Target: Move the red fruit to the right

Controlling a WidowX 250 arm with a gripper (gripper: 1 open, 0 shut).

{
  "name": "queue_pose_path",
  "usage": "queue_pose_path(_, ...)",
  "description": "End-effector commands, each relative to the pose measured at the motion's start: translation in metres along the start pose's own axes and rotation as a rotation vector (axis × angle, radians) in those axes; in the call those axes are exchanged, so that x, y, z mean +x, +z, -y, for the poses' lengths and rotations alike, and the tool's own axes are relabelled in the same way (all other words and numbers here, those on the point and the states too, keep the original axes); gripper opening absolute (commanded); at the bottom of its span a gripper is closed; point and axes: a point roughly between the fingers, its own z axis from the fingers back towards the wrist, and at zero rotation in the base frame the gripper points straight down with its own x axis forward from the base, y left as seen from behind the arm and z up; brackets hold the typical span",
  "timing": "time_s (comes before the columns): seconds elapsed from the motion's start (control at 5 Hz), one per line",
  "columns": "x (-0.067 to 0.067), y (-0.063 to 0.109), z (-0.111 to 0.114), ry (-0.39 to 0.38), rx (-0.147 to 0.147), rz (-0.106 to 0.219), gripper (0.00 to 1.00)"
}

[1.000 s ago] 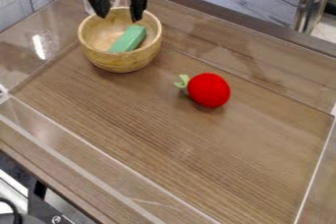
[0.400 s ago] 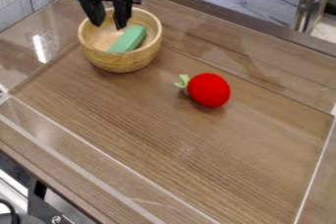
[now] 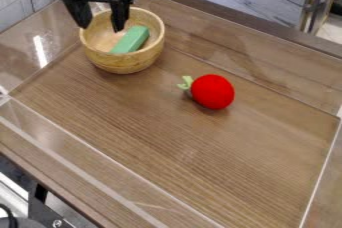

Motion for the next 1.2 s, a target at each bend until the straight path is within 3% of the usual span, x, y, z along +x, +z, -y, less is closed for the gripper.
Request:
queue_pose_path(0.0, 0.023, 0.032, -0.002, -0.048, -0.003, 0.082, 1.0)
queue_pose_path(0.2, 0.035, 0.033, 0.0, -0.109, -0.017, 0.066, 1.0)
queue_pose_path(0.6, 0.03, 0.005, -0.003, -0.079, -0.011, 0.042, 1.0)
queue_pose_path(0.8, 0.031, 0.006, -0.012, -0.08, -0.015, 0.056, 1.0)
queue_pose_path(1.0, 0.036, 0.0, -0.004, -0.11, -0.021, 0.068, 1.0)
